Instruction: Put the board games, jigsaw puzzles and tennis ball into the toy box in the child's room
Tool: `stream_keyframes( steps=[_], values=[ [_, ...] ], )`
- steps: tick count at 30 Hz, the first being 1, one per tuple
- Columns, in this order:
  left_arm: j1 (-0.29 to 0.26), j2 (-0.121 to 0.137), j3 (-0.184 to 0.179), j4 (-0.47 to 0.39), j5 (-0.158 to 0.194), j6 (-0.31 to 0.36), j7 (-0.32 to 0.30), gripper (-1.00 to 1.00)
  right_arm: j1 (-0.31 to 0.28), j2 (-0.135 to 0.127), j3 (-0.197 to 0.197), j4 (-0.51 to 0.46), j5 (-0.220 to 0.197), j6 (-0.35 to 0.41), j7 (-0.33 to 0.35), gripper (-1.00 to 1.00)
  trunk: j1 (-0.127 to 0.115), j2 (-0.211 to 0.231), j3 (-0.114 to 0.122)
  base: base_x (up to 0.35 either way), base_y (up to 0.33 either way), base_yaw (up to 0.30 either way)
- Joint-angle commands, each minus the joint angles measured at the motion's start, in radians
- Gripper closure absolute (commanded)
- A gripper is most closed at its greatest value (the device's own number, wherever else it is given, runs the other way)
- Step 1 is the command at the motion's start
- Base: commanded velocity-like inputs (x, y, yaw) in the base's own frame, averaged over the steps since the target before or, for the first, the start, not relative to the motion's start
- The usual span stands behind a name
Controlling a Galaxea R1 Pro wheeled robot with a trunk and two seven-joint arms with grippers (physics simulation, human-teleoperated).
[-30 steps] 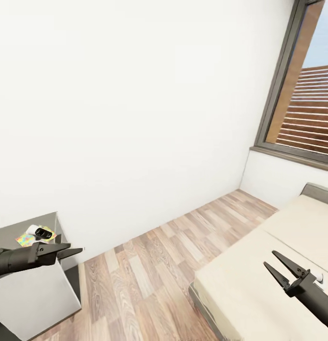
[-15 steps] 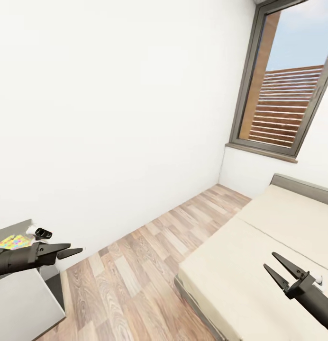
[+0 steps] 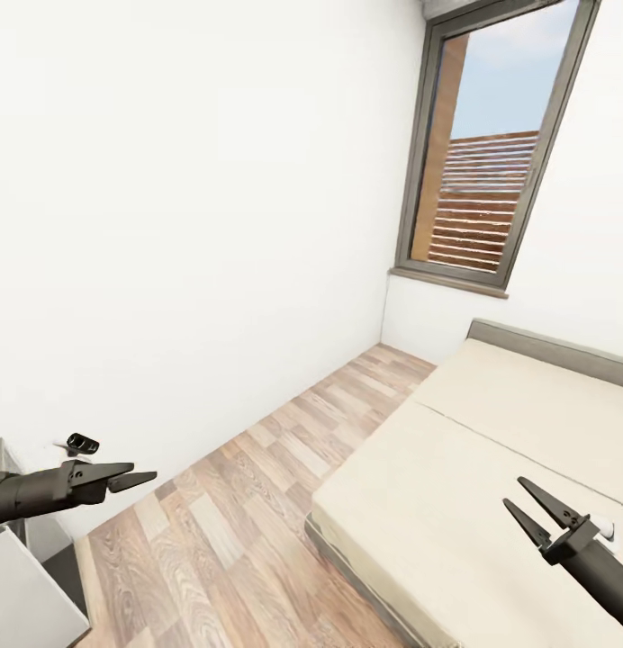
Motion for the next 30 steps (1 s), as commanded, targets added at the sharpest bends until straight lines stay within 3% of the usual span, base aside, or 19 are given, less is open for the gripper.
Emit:
stream_keyframes(
  steps=[1, 30],
  values=[
    [-0.001, 0.0, -0.001, 0.0, 0.001, 0.011, -0.003, -1.0, 0.0, 0.0, -0.001, 0.0, -0.002, 0.004, 0.001, -1.0, 0.001, -0.002, -0.002, -0.014, 0.0, -0.268],
    [-0.001, 0.0, -0.001, 0.0, 0.0, 0.011, -0.003, -1.0, 0.0, 0.0, 0.001, 0.0, -0.002, 0.002, 0.0, -1.0, 0.001, -0.002, -0.002, -0.003, 0.0, -0.267]
  ],
)
